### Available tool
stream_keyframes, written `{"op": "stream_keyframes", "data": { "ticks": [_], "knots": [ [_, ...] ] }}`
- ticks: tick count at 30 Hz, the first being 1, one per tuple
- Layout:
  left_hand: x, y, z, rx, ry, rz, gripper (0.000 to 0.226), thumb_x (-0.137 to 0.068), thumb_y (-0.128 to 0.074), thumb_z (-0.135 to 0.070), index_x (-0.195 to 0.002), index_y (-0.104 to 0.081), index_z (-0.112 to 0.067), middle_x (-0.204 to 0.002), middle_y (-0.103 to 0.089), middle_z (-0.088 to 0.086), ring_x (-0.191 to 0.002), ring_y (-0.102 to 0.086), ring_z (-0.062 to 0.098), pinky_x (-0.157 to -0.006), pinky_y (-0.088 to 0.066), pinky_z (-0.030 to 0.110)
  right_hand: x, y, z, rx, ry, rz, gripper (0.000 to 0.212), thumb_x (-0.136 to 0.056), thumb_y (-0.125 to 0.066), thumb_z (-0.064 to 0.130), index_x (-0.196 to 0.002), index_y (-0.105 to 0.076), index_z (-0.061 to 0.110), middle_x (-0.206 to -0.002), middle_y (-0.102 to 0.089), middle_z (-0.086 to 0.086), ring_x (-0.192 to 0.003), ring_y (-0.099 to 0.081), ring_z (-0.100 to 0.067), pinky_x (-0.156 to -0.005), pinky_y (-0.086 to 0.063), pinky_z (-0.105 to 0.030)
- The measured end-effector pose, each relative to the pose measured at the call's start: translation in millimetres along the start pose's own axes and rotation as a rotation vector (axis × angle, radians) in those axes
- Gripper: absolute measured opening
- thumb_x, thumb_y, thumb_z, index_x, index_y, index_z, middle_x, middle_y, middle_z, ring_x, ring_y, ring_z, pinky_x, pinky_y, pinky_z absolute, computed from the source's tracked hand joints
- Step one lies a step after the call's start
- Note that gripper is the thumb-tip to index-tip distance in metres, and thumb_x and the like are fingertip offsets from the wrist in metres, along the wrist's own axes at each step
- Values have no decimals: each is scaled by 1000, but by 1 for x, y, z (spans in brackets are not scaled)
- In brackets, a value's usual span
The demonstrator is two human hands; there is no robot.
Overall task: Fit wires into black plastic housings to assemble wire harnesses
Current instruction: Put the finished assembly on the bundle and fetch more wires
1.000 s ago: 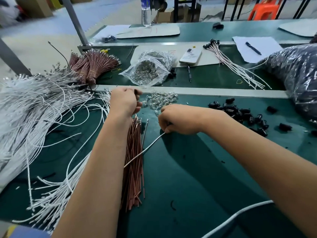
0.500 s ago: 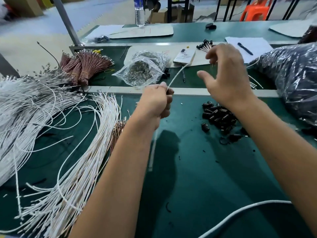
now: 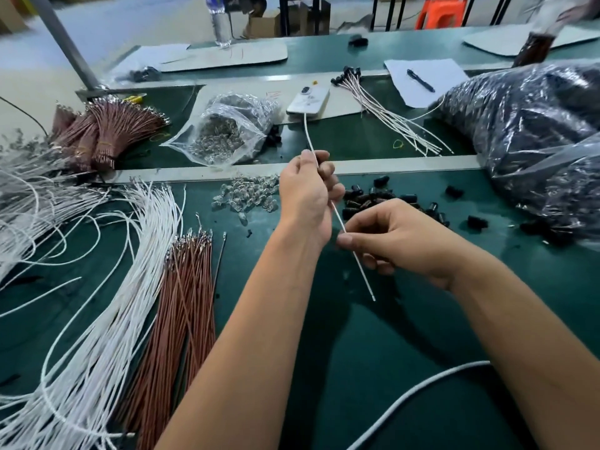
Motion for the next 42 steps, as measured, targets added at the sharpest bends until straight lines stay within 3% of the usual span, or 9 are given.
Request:
{"op": "stream_keyframes", "data": {
  "ticks": [4, 6, 8, 12, 16, 20, 28, 42],
  "knots": [
    [2, 18, -2, -367, -133, -56, 30, -110, -38, -23, -90, -59, -17, -77, -63, 0, -58, -51, 9, -57, -45, 23, -1, 12, -3, -256, 49, -97, 17, -100, -65, 10, -88, -71, 0, -69, -67, -10, -53, -58, -11, -43, -43, -18],
    [6, 29, -5, -498, -235, -61, 27, -108, -45, -21, -90, -65, -20, -80, -62, -1, -63, -52, 9, -60, -45, 23, -1, 25, -7, -407, 72, -191, 16, -100, -63, 13, -89, -70, 3, -75, -70, -12, -56, -61, -12, -46, -46, -17],
    [12, 33, -3, -496, -281, 9, 19, -105, -54, -15, -95, -70, -15, -74, -58, 1, -58, -50, 9, -57, -45, 22, 0, 37, -8, -491, 120, -275, 12, -99, -64, 12, -94, -69, 3, -79, -72, -12, -60, -64, -13, -52, -51, -18],
    [20, 35, 6, -496, -273, 131, 10, -93, -70, -8, -103, -69, -9, -75, -71, 6, -61, -59, 13, -63, -52, 24, 4, 51, -13, -605, 187, -419, 9, -96, -63, -5, -102, -67, 1, -86, -76, -11, -72, -73, -16, -67, -58, -20],
    [21, 40, 6, -419, -246, 154, 14, -86, -75, 3, -96, -72, -7, -90, -76, 19, -74, -68, 18, -74, -57, 27, 10, 62, -17, -625, 219, -545, 11, -95, -64, -7, -98, -66, 3, -88, -78, -10, -75, -76, -19, -65, -58, -20],
    [21, 30, 11, -407, -222, 237, 21, -85, -71, 11, -99, -74, -4, -90, -77, 13, -77, -72, 18, -73, -57, 24, 16, 70, -14, -608, 257, -632, 11, -94, -69, -3, -95, -67, 7, -93, -79, -11, -76, -77, -19, -61, -57, -20],
    [22, 24, 17, -387, -167, 289, 19, -86, -71, 9, -100, -67, -3, -82, -76, 16, -70, -72, 21, -68, -58, 23, 19, 72, -8, -622, 303, -642, 13, -94, -69, -1, -93, -67, 11, -95, -79, -11, -80, -78, -19, -58, -56, -21],
    [23, 23, 19, -385, -146, 311, 10, -91, -70, -1, -101, -67, 1, -92, -77, 19, -69, -71, 22, -66, -56, 24, 16, 64, -9, -685, 275, -587, 13, -95, -67, -2, -93, -67, 11, -93, -79, -9, -80, -78, -17, -59, -55, -19]
  ]
}}
Point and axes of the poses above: each hand's wrist, its own x-axis away from the middle knuckle, its own y-axis out of the back of the hand, z = x × y, the point moved 10 cm from there along -x, towards the middle knuckle
